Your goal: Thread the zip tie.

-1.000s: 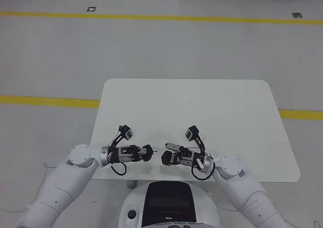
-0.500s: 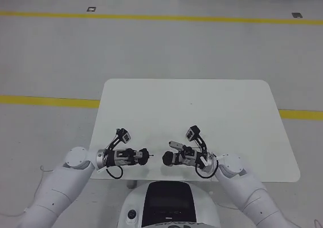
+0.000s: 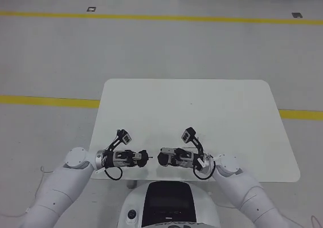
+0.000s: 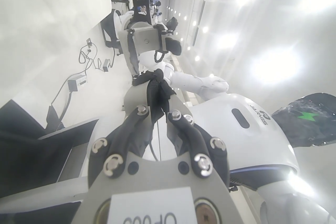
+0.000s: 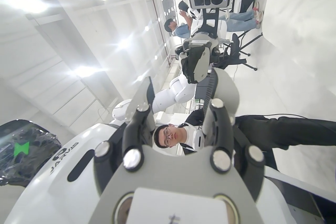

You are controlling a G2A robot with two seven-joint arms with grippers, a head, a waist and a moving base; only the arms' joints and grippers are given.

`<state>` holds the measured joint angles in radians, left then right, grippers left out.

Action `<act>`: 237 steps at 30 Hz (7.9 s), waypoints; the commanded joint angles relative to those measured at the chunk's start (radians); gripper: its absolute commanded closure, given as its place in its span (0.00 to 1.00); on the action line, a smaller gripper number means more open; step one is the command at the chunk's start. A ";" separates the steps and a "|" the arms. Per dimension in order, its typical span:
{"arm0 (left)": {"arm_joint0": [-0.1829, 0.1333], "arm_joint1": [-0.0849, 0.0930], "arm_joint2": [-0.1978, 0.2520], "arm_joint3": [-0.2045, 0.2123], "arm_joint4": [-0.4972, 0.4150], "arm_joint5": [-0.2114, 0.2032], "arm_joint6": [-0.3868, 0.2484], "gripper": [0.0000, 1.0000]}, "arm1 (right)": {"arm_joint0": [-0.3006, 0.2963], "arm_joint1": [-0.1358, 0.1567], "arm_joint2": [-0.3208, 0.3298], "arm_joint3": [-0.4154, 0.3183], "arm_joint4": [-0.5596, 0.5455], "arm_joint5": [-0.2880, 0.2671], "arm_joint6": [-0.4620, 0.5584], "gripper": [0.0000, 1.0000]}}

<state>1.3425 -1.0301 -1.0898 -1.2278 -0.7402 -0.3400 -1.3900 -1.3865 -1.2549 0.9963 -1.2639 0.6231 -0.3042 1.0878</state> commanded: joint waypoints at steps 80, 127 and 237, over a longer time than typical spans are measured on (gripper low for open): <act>0.000 0.000 0.000 0.000 0.000 0.000 0.000 0.00 | 0.059 -0.016 -0.092 0.036 -0.016 -0.018 -0.036 1.00; 0.000 0.000 0.000 0.000 0.000 0.000 0.000 0.55 | 0.059 -0.017 -0.100 0.038 -0.077 0.006 -0.121 1.00; 0.014 0.005 0.003 -0.029 0.023 0.016 0.059 1.00 | 0.041 0.004 -0.096 -0.006 -0.117 -0.036 -0.106 1.00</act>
<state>1.3561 -1.0258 -1.0863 -1.2557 -0.7189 -0.3250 -1.3323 -1.3457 -1.2507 0.9005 -1.2699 0.5075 -0.3400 0.9829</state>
